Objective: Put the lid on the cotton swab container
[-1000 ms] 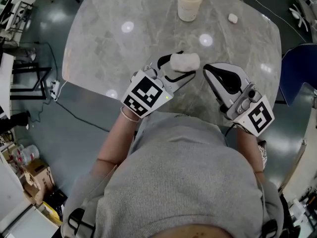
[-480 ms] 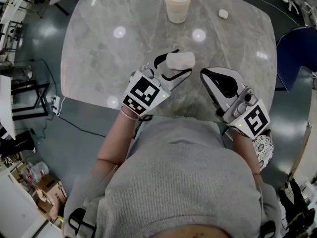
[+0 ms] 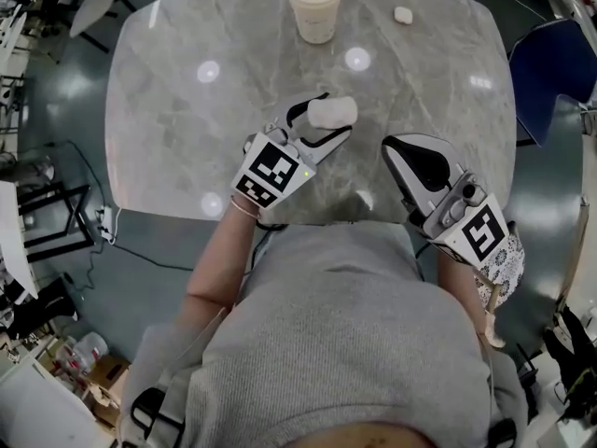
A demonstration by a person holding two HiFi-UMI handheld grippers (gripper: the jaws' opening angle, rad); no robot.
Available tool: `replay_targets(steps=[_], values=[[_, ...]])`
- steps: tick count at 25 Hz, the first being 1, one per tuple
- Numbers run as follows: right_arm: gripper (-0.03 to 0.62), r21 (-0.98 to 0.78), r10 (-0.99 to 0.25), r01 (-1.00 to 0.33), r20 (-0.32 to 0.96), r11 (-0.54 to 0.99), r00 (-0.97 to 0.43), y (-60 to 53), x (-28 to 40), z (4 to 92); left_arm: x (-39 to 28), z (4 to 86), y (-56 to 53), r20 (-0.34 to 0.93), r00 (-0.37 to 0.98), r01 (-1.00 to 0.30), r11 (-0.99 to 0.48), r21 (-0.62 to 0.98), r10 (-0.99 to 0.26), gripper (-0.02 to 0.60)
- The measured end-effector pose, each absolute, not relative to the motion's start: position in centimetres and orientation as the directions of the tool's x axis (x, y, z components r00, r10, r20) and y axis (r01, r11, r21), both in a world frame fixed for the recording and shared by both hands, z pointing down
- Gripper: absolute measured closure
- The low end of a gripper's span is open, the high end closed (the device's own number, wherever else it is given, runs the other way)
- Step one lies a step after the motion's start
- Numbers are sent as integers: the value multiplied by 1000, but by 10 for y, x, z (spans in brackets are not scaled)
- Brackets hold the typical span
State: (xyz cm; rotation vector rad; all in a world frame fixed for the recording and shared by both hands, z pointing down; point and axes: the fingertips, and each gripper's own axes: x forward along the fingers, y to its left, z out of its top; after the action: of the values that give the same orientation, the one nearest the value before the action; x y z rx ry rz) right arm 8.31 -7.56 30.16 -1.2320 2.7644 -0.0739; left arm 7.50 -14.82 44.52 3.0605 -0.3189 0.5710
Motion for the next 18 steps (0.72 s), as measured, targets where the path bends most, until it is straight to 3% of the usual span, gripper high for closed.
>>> replay_targets(steps=[18], values=[[591, -111, -765, -758, -36, 643, -643, -64, 68, 323, 77, 514, -153, 421, 894, -161, -987, -13, -151, 308]])
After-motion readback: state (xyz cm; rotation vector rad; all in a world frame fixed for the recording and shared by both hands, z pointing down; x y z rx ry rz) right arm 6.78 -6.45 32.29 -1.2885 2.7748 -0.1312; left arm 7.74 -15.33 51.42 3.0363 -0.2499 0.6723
